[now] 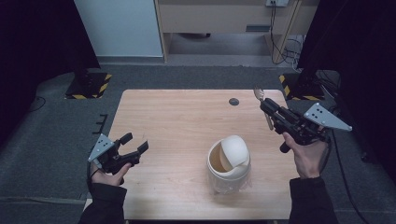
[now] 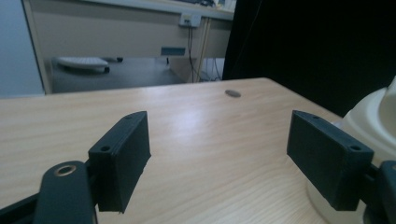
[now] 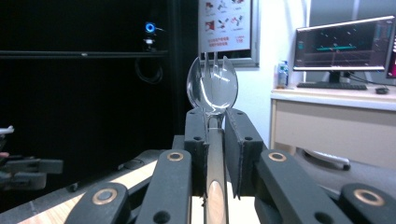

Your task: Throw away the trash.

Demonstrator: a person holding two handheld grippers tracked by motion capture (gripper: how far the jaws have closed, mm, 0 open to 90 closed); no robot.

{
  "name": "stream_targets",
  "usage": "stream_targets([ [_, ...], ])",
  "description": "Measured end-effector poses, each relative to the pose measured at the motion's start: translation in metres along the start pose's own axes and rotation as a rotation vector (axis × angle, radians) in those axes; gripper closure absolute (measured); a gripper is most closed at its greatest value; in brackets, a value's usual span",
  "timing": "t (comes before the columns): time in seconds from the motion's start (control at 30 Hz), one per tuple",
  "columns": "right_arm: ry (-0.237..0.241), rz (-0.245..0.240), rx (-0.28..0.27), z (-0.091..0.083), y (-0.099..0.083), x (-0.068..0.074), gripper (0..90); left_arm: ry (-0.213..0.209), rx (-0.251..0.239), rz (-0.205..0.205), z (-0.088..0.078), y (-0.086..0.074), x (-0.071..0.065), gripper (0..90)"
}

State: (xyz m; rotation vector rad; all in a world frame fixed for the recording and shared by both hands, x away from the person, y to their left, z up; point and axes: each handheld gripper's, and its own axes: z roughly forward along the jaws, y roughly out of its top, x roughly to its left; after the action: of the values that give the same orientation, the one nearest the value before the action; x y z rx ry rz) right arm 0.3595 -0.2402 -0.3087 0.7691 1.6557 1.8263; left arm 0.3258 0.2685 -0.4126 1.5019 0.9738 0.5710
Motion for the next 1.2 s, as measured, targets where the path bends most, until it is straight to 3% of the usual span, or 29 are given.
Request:
stream_targets([
  [0.1,0.021,-0.016,-0.006,0.001,0.003,0.005,80.0,-0.017,-0.046,0.002,-0.004,0.015,-0.007,21.8],
  [0.23,0.063,-0.035,-0.014,0.005,0.007,0.019,80.0,-0.056,-0.126,-0.024,-0.005,0.038,-0.018,24.3],
  [0.4,0.095,-0.046,-0.001,0.011,0.006,0.029,80.0,-0.083,-0.169,-0.023,0.0,0.053,-0.028,26.4],
  [0.93,0.192,-0.064,0.053,0.026,-0.009,0.065,80.0,-0.21,-0.23,-0.015,0.031,0.09,-0.081,35.4],
  [1.2,0.224,-0.085,0.085,0.034,-0.016,0.079,80.0,-0.262,-0.24,-0.021,0.048,0.099,-0.108,38.5],
])
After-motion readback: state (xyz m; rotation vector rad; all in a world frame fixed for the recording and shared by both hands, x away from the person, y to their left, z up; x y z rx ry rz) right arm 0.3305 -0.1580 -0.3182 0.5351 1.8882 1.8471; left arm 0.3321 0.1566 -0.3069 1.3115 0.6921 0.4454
